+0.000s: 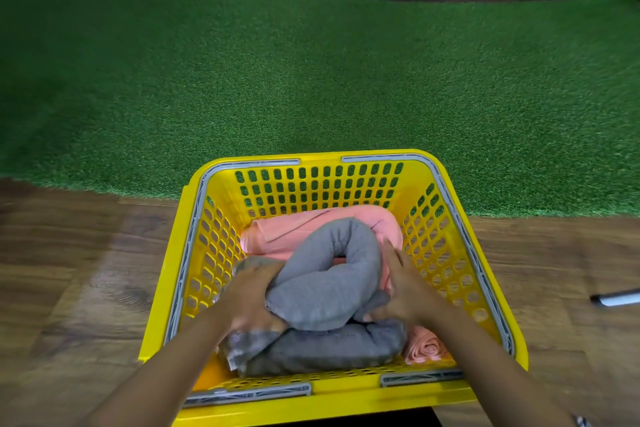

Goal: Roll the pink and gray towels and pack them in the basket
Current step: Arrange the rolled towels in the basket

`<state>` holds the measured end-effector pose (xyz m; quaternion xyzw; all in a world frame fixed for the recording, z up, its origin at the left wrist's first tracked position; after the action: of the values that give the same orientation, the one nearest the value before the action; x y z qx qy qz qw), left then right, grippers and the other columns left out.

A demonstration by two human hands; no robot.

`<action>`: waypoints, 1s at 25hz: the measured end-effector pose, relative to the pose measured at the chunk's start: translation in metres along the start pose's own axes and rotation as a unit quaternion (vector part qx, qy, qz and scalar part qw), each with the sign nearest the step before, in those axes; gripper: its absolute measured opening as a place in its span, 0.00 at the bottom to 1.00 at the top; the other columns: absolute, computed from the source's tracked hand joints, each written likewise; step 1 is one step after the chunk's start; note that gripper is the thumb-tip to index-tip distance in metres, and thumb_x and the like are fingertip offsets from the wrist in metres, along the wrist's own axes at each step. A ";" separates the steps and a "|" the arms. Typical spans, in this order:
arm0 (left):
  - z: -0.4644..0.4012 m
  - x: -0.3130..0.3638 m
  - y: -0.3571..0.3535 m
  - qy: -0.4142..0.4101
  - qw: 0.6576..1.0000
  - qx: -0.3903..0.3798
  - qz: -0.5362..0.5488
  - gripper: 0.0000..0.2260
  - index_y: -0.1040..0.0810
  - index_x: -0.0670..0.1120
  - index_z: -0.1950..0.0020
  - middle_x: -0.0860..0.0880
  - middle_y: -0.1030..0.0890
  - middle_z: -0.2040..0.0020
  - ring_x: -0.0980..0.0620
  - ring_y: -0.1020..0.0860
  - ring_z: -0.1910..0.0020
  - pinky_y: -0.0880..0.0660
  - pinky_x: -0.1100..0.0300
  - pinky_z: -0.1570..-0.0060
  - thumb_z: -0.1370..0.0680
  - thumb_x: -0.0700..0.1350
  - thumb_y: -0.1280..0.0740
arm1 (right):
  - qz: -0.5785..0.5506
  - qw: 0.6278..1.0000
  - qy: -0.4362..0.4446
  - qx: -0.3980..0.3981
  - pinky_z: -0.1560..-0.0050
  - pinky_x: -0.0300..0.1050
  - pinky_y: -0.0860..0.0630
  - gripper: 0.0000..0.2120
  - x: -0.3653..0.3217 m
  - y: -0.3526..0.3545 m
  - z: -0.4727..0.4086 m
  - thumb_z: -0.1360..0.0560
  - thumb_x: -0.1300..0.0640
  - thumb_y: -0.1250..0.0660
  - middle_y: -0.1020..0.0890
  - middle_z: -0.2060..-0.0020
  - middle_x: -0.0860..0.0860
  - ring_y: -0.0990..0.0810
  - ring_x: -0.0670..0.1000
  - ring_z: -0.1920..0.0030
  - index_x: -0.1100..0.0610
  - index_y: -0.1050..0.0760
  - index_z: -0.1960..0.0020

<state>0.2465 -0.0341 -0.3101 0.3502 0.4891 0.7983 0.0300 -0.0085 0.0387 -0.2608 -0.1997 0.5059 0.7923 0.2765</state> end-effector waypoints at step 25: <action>-0.038 -0.024 -0.037 -0.004 0.938 -0.224 -0.264 0.52 0.55 0.55 0.22 0.50 0.48 0.21 0.47 0.49 0.23 0.50 0.38 0.29 0.36 0.69 0.31 | 0.362 0.930 0.058 -0.002 0.52 0.54 0.27 0.53 -0.036 -0.019 0.008 0.51 0.27 0.35 0.31 0.43 0.54 0.30 0.57 0.47 0.56 0.35 0.35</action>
<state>0.2314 -0.0533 -0.3627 0.1962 0.3723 0.8492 0.3190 0.0306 0.0435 -0.2494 -0.0489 0.5575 0.8266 -0.0597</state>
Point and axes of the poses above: each hand's wrist, its own z-axis away from the middle knuckle, its own y-axis out of the back of the hand, x = y × z, the point moved 6 cm from there along -z, towards the middle knuckle
